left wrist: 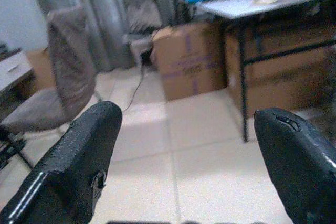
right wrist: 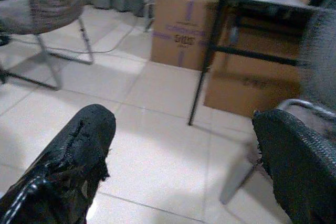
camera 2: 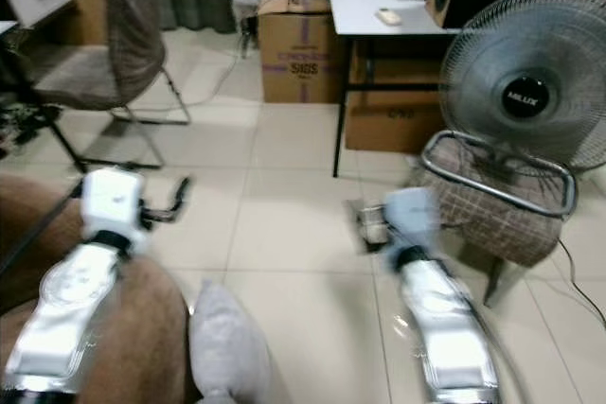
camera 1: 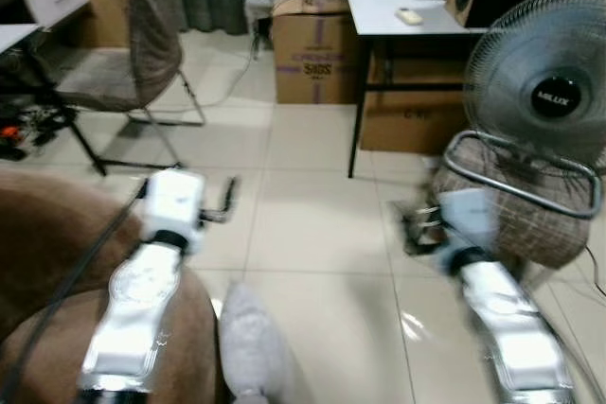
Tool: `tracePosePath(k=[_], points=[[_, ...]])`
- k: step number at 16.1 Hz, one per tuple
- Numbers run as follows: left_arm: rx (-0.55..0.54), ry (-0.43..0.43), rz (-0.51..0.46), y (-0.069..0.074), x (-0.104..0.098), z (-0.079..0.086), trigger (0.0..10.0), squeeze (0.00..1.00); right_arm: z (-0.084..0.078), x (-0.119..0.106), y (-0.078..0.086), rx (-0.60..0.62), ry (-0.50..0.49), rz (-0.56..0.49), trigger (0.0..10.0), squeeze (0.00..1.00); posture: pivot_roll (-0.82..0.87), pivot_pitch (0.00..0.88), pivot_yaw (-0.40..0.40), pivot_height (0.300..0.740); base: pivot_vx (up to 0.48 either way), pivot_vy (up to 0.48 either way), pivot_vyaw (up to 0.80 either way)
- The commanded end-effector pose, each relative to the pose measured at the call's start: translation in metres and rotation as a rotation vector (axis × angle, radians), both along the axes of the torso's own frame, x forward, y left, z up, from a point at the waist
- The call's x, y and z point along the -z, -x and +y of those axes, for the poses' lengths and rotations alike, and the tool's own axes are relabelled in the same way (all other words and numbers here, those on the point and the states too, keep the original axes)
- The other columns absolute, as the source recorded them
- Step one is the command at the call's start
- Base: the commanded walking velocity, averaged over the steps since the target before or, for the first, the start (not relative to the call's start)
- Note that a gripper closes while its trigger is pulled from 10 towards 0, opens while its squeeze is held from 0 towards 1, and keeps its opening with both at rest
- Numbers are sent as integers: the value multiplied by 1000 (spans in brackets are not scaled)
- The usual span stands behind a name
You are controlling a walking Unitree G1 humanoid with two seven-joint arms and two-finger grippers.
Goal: Move the pillow to the sofa from floor
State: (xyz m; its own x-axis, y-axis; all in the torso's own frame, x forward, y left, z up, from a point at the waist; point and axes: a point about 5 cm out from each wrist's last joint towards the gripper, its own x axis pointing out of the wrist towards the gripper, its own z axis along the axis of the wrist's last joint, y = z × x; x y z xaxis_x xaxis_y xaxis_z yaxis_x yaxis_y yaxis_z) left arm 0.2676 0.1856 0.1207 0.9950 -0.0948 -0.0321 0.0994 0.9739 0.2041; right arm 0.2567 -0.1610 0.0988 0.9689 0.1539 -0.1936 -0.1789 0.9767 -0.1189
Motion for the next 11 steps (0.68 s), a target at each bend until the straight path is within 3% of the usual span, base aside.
tracePosePath(k=[1,3,4,6,11], points=[[25,-1,-2,-3,-2,-6,10000,725,-11,-2,1,25,13,-5,10000,0,56,0,57,740,296,0,0],[-11,12,7,-3,-1,-3,10000,718,-13,-2,1,15,9,-4,10000,0,59,0,56,740,127,0,0],[-30,11,20,-3,1,-1,10000,624,-13,-3,0,8,7,-5,10000,0,62,0,54,740,0,0,0],[-39,8,31,-2,2,1,10000,592,-10,-4,-1,-14,3,-8,10000,0,70,0,46,740,0,0,0],[-50,10,60,2,7,-1,10000,584,0,-4,-5,-86,-19,12,10000,0,87,0,19,720,0,0,0]])
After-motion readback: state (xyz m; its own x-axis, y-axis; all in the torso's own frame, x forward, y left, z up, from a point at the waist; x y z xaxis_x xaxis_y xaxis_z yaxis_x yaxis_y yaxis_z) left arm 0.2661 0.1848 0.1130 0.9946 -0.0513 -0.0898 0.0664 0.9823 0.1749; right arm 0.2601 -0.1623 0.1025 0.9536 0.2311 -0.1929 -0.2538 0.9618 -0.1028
